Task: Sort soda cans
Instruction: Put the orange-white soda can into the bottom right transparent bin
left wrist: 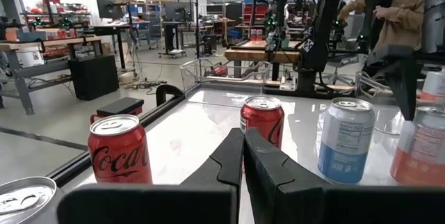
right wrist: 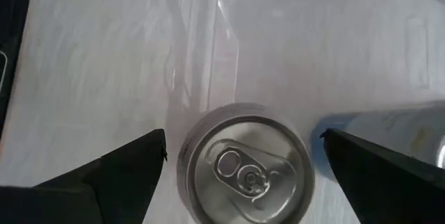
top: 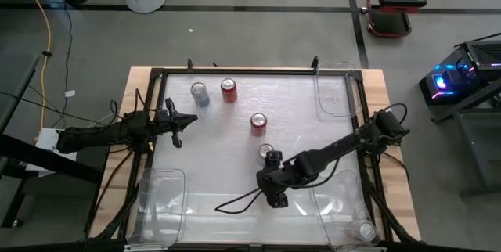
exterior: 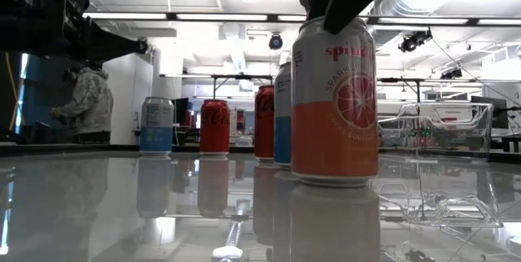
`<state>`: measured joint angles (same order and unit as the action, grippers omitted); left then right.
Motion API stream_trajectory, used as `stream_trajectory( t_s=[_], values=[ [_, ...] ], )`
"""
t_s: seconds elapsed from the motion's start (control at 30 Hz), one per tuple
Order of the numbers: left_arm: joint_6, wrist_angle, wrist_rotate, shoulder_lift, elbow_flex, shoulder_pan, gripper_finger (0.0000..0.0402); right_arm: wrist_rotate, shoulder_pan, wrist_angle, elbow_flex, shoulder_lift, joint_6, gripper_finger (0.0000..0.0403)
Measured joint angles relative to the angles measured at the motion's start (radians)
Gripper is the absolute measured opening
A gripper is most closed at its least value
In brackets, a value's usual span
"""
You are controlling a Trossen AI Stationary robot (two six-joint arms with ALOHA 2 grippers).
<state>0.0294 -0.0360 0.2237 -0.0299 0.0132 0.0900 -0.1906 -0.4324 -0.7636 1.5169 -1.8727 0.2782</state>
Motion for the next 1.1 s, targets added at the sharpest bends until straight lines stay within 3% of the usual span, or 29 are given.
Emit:
stream_trajectory(
  t_s=[0.4,0.83,1.1],
  values=[
    [0.0,-0.003,0.0,0.0,0.0,0.0,0.0005,-0.009,0.0,-0.025,0.0,-0.005,0.02,0.0321],
    [0.0,-0.006,0.001,0.0,0.0,0.0,0.0005,-0.01,0.0,-0.051,0.027,-0.014,0.01,0.0279],
    [0.0,-0.006,0.001,0.0,0.0,0.0,0.0005,-0.088,-0.052,-0.303,0.213,-0.02,0.03,0.0235]
  ],
)
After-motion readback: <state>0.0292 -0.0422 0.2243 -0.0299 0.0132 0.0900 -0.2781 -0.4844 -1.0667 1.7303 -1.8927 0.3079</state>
